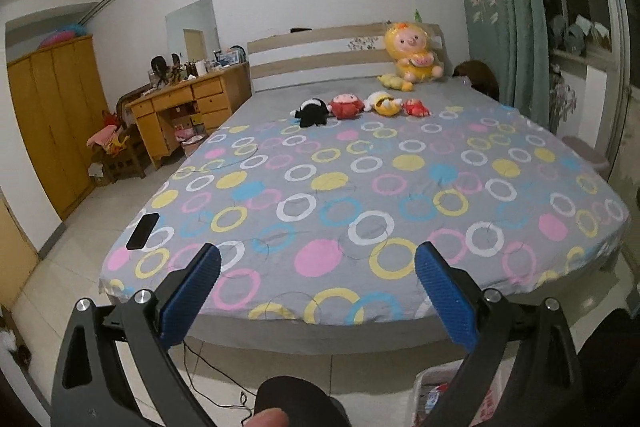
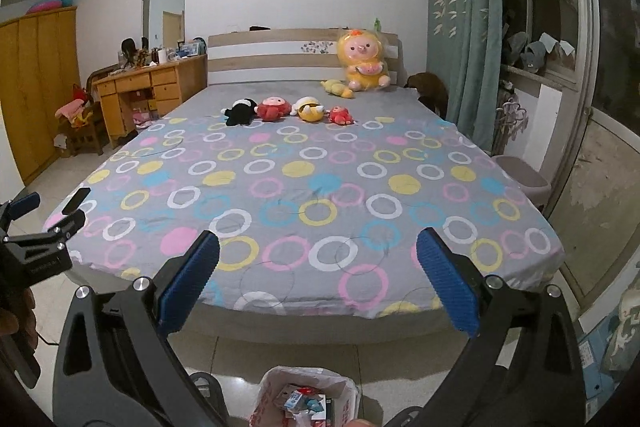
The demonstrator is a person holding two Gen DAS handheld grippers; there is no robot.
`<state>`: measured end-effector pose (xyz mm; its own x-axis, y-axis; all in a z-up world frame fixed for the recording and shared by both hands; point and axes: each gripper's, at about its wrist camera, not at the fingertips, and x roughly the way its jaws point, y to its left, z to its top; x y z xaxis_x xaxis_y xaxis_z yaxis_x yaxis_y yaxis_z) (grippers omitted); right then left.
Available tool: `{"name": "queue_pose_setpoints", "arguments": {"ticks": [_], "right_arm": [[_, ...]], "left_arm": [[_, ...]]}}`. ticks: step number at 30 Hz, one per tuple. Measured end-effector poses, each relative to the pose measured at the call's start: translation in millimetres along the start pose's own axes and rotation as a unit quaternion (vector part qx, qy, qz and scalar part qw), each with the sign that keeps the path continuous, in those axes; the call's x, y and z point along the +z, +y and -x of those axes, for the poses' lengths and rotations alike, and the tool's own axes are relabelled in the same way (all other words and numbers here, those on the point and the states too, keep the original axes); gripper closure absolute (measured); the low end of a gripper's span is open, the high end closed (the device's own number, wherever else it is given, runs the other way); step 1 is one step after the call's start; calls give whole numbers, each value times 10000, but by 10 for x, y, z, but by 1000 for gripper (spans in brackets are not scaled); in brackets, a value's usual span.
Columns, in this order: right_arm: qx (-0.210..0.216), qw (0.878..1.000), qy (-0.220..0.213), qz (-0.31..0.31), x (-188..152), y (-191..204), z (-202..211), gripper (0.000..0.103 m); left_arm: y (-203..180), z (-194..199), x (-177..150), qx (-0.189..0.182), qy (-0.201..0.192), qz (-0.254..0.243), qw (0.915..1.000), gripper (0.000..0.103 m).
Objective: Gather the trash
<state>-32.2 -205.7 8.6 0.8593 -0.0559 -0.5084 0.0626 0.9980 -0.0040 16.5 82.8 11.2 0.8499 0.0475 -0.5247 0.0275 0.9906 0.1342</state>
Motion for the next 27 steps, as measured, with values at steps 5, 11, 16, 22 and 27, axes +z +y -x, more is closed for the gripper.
{"name": "queue_pose_setpoints", "arguments": {"ticks": [5,11,16,22,27], "right_arm": [[69,10000,29,-3,13,36,42,7],[79,10000,25,-41,19,31,51,7],[80,10000,33,-39,20,31,49,7],[81,10000,34,-36,22,26,48,7],[69,10000,34,-35,26,25,50,7]], "left_arm": [[1,58,6,14,-56,61,10000,8],[-14,71,9,14,-68,64,10000,8],[-13,67,8,15,-64,67,10000,8],[-19,68,12,15,-51,66,10000,8],[-34,68,8,5,-39,70,10000,8]]}}
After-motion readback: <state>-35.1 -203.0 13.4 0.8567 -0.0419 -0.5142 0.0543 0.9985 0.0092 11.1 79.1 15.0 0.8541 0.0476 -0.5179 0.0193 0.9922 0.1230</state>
